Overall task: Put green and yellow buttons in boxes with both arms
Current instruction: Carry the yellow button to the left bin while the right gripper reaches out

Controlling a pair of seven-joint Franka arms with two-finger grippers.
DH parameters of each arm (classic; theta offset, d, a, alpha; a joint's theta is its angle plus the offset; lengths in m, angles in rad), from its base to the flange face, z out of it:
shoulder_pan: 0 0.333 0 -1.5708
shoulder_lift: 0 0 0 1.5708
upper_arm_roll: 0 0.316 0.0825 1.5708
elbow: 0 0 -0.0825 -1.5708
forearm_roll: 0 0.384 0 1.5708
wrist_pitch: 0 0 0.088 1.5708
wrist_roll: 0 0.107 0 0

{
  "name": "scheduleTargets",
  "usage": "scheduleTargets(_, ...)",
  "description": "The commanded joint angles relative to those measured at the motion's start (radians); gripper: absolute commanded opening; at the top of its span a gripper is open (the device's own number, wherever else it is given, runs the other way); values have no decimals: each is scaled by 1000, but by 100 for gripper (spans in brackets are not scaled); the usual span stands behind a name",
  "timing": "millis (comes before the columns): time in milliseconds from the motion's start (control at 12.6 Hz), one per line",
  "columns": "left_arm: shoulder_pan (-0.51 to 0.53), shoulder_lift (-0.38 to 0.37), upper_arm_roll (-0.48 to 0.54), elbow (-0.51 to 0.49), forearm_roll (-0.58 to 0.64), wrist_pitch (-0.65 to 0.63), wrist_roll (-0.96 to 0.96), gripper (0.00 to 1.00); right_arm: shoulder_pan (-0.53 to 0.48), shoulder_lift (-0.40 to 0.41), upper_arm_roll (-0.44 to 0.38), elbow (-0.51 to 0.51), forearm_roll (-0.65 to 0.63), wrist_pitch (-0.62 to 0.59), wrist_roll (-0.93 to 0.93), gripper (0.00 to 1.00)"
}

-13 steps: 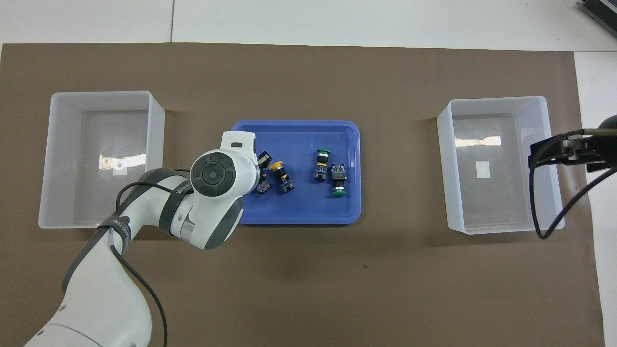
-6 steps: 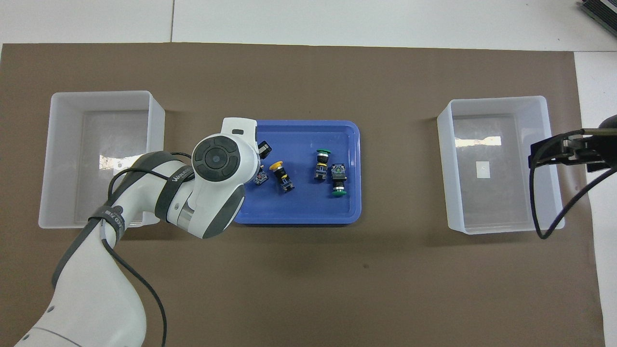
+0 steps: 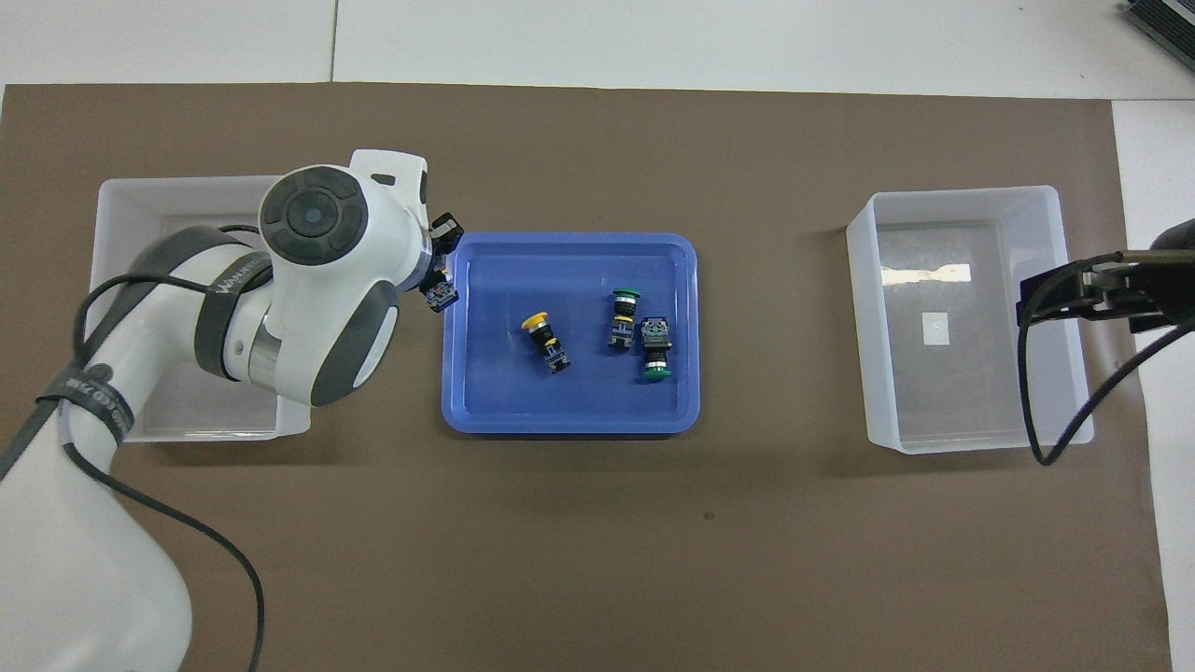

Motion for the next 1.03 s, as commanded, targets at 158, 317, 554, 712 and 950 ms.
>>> scheduleTargets(158,94,-43,-15,12,-18,-102,225,0,74,-28,2,-108,25,171,91,100)
scheduleTargets(317,141,-61,-14,12,-58,-133,363,0,97,-47,2,-181,24,254,129,100)
scheduleTargets(554,213,-64,-15,26,-76,-167,530,0,159,-9,2,-200,24,335,209,100)
scheduleTargets(712,261,-64,-14,41,-88,-191,645,0,207,28,2,-206,24,391,284,100)
scheduleTargets(950,313,-63,-4,55,-101,-204,789,0,288,103,2,-205,15,487,424,100)
